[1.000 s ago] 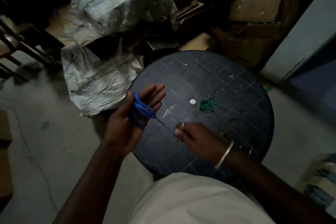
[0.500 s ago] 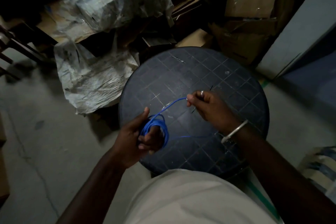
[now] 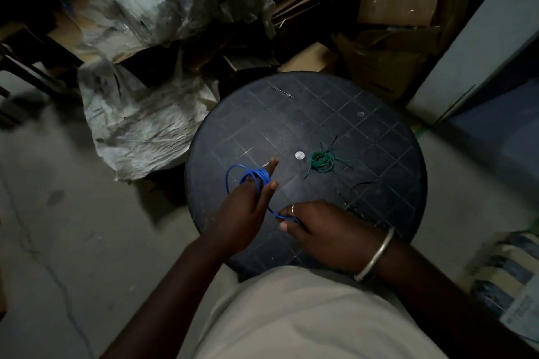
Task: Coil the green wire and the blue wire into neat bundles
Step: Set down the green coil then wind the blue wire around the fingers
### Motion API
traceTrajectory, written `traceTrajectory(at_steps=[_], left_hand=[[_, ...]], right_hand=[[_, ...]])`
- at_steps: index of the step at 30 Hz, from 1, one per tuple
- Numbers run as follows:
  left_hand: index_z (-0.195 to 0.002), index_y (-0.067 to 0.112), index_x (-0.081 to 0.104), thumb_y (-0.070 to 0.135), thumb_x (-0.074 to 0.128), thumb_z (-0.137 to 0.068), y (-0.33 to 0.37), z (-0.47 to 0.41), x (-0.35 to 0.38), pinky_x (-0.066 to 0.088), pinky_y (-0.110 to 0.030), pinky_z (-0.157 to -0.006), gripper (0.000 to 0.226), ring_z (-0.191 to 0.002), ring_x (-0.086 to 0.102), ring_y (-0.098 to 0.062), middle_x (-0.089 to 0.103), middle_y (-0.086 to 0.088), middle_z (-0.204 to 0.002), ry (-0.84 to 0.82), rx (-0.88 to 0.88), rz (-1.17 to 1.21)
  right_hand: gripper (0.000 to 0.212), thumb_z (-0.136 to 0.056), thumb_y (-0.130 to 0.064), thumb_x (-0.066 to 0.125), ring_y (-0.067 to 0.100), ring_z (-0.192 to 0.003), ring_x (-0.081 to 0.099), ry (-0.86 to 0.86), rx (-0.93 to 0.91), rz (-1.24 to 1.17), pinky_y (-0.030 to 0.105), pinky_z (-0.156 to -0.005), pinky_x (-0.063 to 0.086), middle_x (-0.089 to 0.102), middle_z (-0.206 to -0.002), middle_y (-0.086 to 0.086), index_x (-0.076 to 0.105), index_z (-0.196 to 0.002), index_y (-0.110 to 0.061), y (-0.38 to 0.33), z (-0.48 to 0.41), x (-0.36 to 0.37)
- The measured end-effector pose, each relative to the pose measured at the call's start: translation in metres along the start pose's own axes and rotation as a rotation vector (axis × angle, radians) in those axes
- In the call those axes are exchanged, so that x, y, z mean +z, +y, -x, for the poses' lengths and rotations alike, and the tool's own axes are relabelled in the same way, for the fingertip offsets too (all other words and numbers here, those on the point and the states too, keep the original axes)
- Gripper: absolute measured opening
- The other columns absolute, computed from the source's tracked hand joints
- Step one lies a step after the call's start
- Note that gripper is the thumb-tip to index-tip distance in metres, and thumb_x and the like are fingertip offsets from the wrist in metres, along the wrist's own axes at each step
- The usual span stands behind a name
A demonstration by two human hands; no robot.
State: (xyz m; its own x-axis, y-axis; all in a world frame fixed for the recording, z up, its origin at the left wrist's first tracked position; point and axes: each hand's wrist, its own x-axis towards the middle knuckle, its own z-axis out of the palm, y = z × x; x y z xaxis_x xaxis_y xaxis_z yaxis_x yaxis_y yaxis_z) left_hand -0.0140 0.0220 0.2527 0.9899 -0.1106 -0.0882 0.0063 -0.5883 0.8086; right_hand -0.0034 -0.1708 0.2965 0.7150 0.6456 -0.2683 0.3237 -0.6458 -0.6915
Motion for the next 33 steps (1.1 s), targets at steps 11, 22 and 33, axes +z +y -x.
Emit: traceTrajectory(at_steps=[11, 22, 33], left_hand=[[-0.061, 0.015, 0.065, 0.059, 0.037, -0.096, 0.008, 0.014, 0.002, 0.044, -0.027, -0.06, 0.064, -0.049, 0.057, -0.015, 0.062, -0.002, -0.05, -0.227, -0.204, 0.21], [-0.144, -0.005, 0.039, 0.019, 0.034, -0.104, 0.03, 0.005, -0.023, 0.039, -0.032, -0.112, 0.046, -0.135, 0.048, -0.027, 0.043, -0.024, -0.149, -0.121, -0.173, 1.957], [-0.138, 0.004, 0.048, 0.01, 0.049, -0.095, 0.006, -0.001, 0.014, 0.04, -0.029, -0.111, 0.043, -0.131, 0.052, -0.018, 0.054, -0.012, -0.142, 0.334, -0.198, 1.219]], right_hand=[[0.037, -0.087, -0.051, 0.069, 0.002, -0.053, 0.054, -0.023, 0.156, -0.125, 0.028, -0.061, 0.045, 0.063, -0.058, -0.003, 0.071, -0.069, -0.018, 0.016, -0.005, -0.061], [0.033, -0.099, -0.044, 0.052, 0.007, -0.051, 0.047, 0.139, 0.016, -0.315, 0.03, -0.055, 0.043, 0.057, -0.057, 0.002, 0.074, -0.089, -0.022, 0.033, -0.033, 0.016], [0.032, -0.104, -0.039, 0.042, 0.037, -0.096, 0.067, -0.032, -0.106, 0.212, 0.038, -0.074, 0.051, 0.071, -0.104, 0.018, 0.058, -0.127, -0.024, 0.018, -0.014, 0.036]])
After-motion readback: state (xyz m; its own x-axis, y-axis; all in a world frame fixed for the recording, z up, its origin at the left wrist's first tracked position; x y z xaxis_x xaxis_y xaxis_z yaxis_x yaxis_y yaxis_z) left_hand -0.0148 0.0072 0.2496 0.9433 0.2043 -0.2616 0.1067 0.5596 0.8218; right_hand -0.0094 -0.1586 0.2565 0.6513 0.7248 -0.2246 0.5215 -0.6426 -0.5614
